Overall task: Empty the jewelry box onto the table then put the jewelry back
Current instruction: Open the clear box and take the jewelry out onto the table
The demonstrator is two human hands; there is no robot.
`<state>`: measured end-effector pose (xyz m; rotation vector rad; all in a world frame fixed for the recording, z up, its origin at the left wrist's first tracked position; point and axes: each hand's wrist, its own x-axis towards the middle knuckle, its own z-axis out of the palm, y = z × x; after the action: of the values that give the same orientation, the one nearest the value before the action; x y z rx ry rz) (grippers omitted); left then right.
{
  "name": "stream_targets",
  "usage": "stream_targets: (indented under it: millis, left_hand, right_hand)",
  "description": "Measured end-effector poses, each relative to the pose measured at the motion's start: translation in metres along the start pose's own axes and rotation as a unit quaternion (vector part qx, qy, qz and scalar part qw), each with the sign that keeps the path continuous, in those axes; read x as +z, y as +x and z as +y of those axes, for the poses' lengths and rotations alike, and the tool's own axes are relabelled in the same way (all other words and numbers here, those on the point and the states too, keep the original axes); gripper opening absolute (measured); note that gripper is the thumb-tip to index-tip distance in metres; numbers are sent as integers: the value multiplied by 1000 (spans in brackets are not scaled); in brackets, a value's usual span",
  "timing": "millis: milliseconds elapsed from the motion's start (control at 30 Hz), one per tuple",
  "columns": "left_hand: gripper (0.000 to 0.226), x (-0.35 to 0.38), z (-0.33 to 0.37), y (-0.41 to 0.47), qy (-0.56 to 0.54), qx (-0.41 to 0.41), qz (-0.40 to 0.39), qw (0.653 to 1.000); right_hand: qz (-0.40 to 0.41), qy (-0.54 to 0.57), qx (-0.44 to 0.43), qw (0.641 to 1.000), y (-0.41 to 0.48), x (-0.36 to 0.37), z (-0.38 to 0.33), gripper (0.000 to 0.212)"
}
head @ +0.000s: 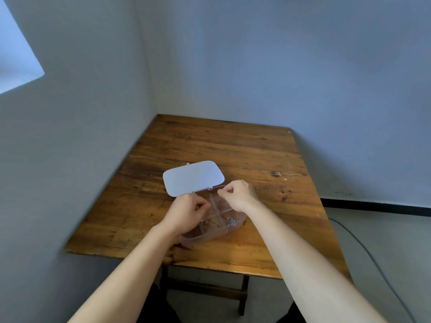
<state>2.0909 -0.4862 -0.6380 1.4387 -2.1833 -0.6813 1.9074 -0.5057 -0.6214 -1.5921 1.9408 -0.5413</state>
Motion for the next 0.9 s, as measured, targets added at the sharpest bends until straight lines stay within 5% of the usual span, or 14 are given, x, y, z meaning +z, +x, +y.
stream_targets:
  millis: [133, 333, 633, 900]
  left_hand:
    - [20, -17, 21, 1, -85, -44, 73, 993]
    - [21, -38, 78, 4, -314, -80, 129, 937]
    - [24, 9, 160, 5, -466, -67, 50, 881]
    - [23, 87, 184, 2, -469, -108, -26, 876]
  right_hand:
    - [24, 195, 12, 981, -9, -28, 8, 29]
    - [40, 457, 35, 888, -35, -72, 19, 28]
    - [116, 493, 56, 860, -82, -125, 95, 25]
    - [149, 451, 138, 869, -113, -117, 170, 27]
